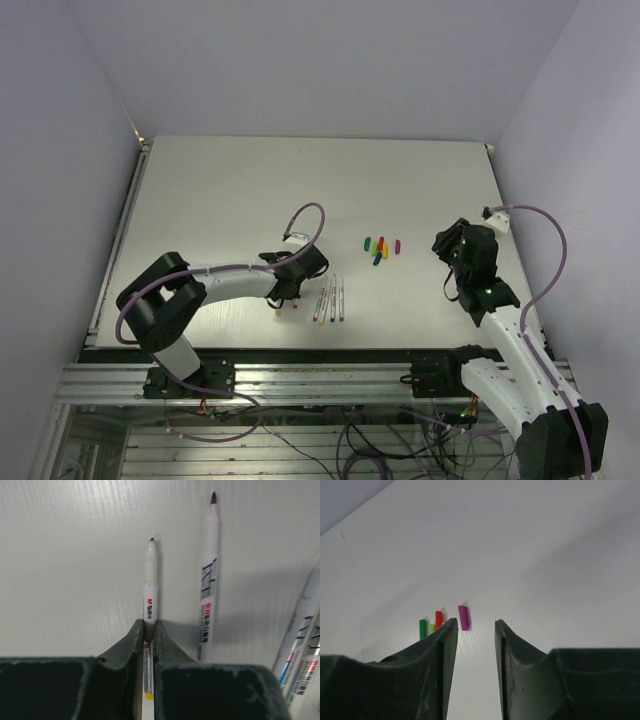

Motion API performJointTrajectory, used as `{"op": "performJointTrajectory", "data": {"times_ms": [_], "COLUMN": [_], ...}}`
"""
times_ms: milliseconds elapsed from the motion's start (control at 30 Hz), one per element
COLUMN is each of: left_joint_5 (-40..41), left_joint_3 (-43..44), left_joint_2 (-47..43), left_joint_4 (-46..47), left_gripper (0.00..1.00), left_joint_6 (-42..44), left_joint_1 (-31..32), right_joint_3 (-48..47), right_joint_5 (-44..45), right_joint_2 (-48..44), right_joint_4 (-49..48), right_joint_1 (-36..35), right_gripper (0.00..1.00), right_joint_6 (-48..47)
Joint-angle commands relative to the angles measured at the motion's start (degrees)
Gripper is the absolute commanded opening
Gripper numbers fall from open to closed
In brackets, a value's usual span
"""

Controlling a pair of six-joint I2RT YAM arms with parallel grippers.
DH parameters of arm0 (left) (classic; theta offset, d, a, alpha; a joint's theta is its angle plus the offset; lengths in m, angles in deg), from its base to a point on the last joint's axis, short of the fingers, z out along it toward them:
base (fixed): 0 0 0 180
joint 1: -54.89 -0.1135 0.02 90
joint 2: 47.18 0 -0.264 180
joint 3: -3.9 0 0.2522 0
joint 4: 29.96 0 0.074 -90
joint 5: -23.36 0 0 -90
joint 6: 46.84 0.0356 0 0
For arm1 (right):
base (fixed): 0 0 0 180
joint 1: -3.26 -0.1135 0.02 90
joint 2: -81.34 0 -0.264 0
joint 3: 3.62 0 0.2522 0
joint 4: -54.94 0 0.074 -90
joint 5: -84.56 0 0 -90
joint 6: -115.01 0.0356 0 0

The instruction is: Insert the pens into the pen caps

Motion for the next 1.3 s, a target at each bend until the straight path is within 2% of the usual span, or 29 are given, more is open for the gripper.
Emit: {"op": "performJointTrajectory", "data": {"times_ms": [0, 133, 300, 433, 500, 567, 633, 800, 1133, 1267], "left_joint_5": [2.97, 4.17, 3.06, 0.77, -1.54, -3.61, -5.16, -8.34, -12.01, -12.2], "left_joint_3": [0.55, 1.8, 2.52, 0.67, -1.4, -3.67, -5.46, -6.29, -7.94, -8.08], "left_joint_2": [-3.05, -6.43, -9.43, -12.32, -14.41, -16.76, -18.73, -19.62, -20.87, -20.68], "left_joint_4": [-4.11, -3.42, 0.14, 6.22, 11.1, 16.49, 19.99, 22.53, 24.66, 23.99], "left_gripper": [0.07, 0.07, 0.07, 0.07, 0.07, 0.07, 0.07, 0.07, 0.07, 0.07], "left_joint_6": [3.57, 4.59, 5.58, 8.3, 10.81, 12.51, 13.87, 16.42, 14.7, 14.8], "left_joint_1": [0.14, 0.12, 0.09, 0.16, 0.13, 0.08, 0.09, 0.15, 0.09, 0.1], "right_joint_3": [-2.19, -3.14, -4.25, -3.98, -4.19, -4.99, -6.08, -7.93, -11.94, -12.83], "right_joint_5": [-2.43, -6.51, -13.66, -16.27, -17.28, -17.89, -16.99, -11.2, -6.69, -5.89], "right_joint_2": [2.71, 6.09, 11.11, 13.08, 14.29, 16.11, 18.24, 23.19, 33.11, 35.91], "right_joint_4": [1.69, 1.51, 0.99, -0.55, -1.39, -1.41, -0.96, -1.79, -2.14, -2.6], "right_joint_1": [0.2, 0.25, 0.12, -0.13, -0.54, -1.68, -3.6, -10.1, -12.98, -12.96], "right_gripper": [0.35, 0.35, 0.2, 0.18, 0.2, 0.28, 0.31, 0.38, 0.4, 0.34], "right_joint_6": [-1.45, -2.42, -5.11, -5.67, -6.49, -7.73, -8.45, -8.86, -8.21, -8.54]}}
